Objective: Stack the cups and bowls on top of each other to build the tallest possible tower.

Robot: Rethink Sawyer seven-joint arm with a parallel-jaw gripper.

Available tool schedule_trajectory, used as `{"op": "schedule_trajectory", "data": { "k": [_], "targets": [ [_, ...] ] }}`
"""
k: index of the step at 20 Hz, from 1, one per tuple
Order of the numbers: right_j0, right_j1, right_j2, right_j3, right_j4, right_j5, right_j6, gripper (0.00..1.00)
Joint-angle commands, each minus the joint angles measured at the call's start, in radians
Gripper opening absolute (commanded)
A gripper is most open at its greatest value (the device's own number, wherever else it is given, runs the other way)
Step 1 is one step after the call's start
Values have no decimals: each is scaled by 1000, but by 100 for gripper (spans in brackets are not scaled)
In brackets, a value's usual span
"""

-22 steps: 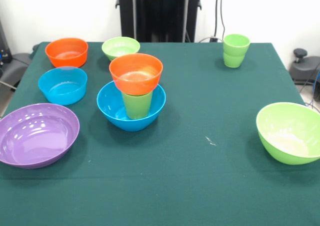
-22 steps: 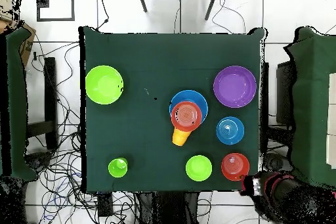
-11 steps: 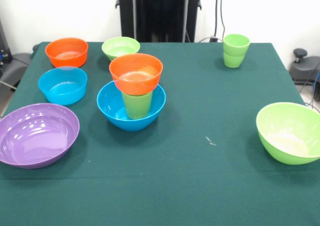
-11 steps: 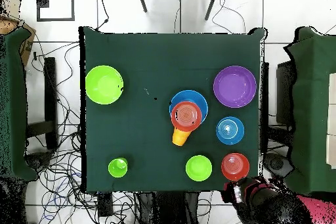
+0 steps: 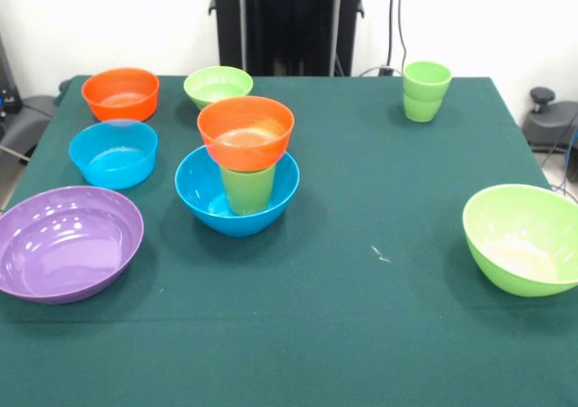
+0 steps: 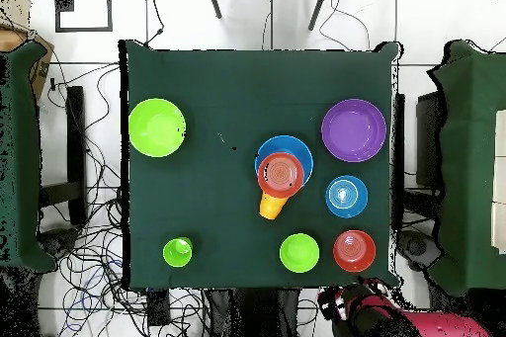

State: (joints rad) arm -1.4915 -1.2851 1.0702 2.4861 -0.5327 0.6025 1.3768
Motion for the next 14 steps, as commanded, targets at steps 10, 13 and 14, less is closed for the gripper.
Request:
{"op": "schedule_trajectory", "data": {
  "k": [10,13,14],
  "targets": [
    [231,200,-356,84,-541,-245,324,100],
    [296,240,-464,62,-661,-295,408,100],
    [320,254,-501,54,-702,-312,438,100]
  ]
}}
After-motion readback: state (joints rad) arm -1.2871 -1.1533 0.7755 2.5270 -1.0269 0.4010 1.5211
